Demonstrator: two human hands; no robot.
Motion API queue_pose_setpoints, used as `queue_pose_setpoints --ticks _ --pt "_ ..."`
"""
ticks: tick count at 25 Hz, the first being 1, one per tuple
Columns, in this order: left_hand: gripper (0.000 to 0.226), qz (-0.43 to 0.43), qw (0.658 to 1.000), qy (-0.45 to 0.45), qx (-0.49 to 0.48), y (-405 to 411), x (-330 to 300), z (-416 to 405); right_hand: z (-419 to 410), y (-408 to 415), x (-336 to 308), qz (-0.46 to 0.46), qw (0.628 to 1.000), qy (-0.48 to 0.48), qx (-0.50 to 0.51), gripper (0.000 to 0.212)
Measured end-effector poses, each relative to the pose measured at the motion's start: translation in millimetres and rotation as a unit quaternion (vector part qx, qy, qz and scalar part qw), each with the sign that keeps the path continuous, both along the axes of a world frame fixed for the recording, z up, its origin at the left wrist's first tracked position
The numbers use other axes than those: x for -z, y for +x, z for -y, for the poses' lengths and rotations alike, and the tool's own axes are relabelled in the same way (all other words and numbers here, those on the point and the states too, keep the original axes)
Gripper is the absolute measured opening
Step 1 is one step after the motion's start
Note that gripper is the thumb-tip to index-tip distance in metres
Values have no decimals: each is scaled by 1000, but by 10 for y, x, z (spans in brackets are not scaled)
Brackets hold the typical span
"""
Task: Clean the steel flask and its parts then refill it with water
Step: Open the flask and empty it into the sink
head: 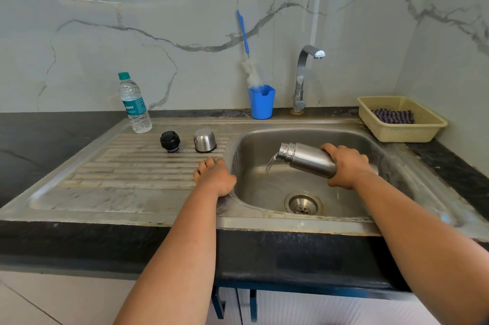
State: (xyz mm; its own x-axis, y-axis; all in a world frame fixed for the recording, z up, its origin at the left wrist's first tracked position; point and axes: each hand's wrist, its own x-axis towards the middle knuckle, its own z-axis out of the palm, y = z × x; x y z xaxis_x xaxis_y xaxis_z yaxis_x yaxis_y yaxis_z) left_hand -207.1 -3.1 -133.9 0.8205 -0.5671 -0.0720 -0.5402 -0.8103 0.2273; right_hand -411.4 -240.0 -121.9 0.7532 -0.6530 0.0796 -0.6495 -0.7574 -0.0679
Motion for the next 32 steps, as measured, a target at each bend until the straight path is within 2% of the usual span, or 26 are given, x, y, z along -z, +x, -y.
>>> queue_pose_setpoints --ticks 32 --pt "70 -4 1000 5 -4 -11 -11 15 3 -9 16 -4 1000 -13 -1 84"
